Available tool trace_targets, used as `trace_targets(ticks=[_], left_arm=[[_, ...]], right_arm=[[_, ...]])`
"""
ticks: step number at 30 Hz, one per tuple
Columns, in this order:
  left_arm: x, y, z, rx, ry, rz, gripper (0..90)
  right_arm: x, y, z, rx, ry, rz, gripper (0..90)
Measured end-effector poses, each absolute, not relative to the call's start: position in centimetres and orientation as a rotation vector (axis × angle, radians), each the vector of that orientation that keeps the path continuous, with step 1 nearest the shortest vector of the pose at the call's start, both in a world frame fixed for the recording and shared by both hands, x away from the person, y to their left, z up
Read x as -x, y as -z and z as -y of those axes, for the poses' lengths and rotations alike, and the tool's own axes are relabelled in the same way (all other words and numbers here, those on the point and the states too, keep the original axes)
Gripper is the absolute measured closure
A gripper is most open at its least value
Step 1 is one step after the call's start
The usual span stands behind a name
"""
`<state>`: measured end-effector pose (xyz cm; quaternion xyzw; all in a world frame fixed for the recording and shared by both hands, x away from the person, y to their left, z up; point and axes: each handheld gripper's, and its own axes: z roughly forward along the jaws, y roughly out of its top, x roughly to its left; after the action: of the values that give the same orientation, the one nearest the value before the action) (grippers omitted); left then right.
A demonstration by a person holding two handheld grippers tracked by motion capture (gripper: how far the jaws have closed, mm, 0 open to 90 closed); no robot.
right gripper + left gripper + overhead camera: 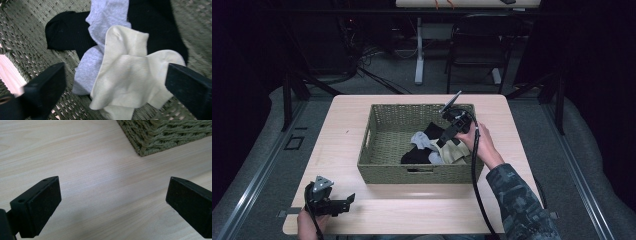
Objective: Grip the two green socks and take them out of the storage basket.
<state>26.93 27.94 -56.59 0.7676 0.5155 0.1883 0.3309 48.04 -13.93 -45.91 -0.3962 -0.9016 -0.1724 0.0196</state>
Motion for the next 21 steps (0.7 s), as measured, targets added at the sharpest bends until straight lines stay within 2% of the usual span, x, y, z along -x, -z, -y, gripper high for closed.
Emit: trace_targets(ticks=[5, 13, 17, 20, 21], left_arm=[[-26.9, 56.6, -28.0, -2.01, -0.488, -1.344, 0.0], [-27.0, 56.6, -27.9, -2.016, -0.489, -1.352, 0.0], [-27.0, 56.6, -27.9, -2.015, -0.49, -1.352, 0.0], [-27.0, 56.6, -27.9, -2.018, -0.489, -1.352, 0.0], [-27.0, 56.6, -27.9, -2.018, -0.489, -1.353, 0.0]], right_arm=[[-48.2, 47.2, 13.4, 1.287, 0.495, 2.79, 14.7], [-48.3, 48.5, 12.8, 1.328, 0.392, 2.792, 24.4], [-48.5, 49.2, 12.6, 1.325, 0.321, 2.821, 34.5], [-48.5, 49.7, 12.5, 1.35, 0.317, 2.819, 45.6], [-48.5, 49.8, 12.5, 1.357, 0.308, 2.817, 52.8]])
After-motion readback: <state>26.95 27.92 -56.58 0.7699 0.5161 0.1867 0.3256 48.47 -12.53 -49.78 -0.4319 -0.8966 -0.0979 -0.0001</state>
